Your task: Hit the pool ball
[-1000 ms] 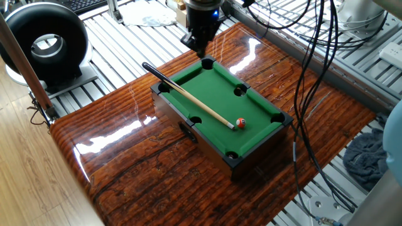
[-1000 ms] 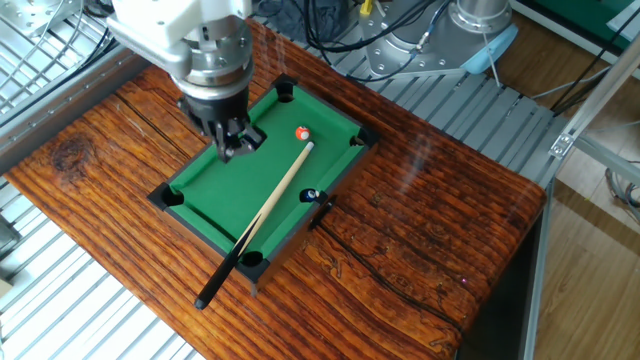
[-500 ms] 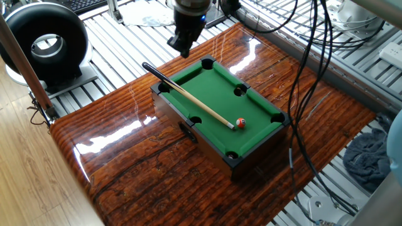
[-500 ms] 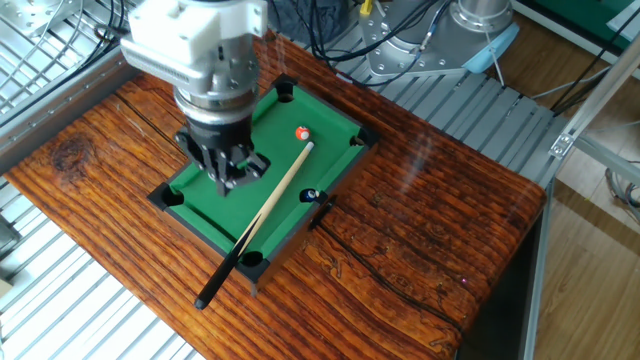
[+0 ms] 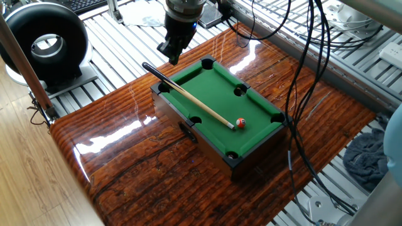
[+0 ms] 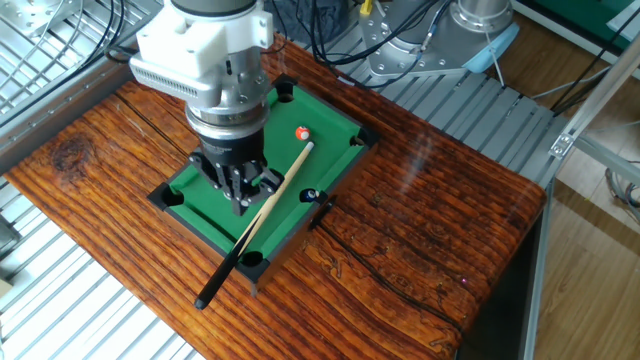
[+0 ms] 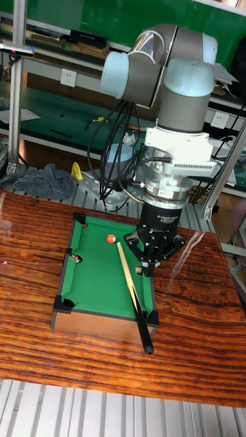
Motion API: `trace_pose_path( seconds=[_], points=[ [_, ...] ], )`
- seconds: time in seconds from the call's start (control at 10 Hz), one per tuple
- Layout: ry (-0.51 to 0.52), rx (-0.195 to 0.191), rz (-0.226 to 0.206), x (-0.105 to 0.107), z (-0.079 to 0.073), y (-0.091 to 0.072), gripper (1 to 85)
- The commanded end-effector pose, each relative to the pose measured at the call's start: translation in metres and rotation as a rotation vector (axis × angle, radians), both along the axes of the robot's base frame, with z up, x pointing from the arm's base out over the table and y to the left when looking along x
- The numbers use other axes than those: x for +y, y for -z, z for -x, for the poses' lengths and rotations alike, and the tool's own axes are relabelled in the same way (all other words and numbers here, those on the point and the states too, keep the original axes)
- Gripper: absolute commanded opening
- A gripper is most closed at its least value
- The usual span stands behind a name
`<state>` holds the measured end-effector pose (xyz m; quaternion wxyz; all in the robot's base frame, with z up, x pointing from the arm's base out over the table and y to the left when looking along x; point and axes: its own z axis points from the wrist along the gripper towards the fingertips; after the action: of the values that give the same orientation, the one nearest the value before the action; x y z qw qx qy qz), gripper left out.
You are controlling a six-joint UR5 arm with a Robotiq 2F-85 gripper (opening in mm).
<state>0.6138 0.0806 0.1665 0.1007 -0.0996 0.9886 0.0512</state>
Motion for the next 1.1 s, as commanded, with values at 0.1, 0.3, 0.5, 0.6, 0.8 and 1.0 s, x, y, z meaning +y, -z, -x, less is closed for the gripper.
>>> trace_pose_path(
  seconds=[0.1, 0.3, 0.5, 0.6, 0.8, 1.0],
  points=[
    [0.029, -0.012, -0.016, 0.003, -0.005, 0.001, 1.3],
    [0.023, 0.035, 0.051, -0.014, 0.009, 0.002, 1.3],
    [0.036, 0.041, 0.118, -0.030, 0.011, -0.001, 1.3],
    [0.042, 0.037, 0.092, -0.023, 0.011, -0.004, 1.3],
    [0.033, 0.018, 0.071, -0.017, 0.006, -0.006, 1.3],
    [0.013, 0.026, 0.074, -0.017, 0.008, -0.005, 1.3]
  ],
)
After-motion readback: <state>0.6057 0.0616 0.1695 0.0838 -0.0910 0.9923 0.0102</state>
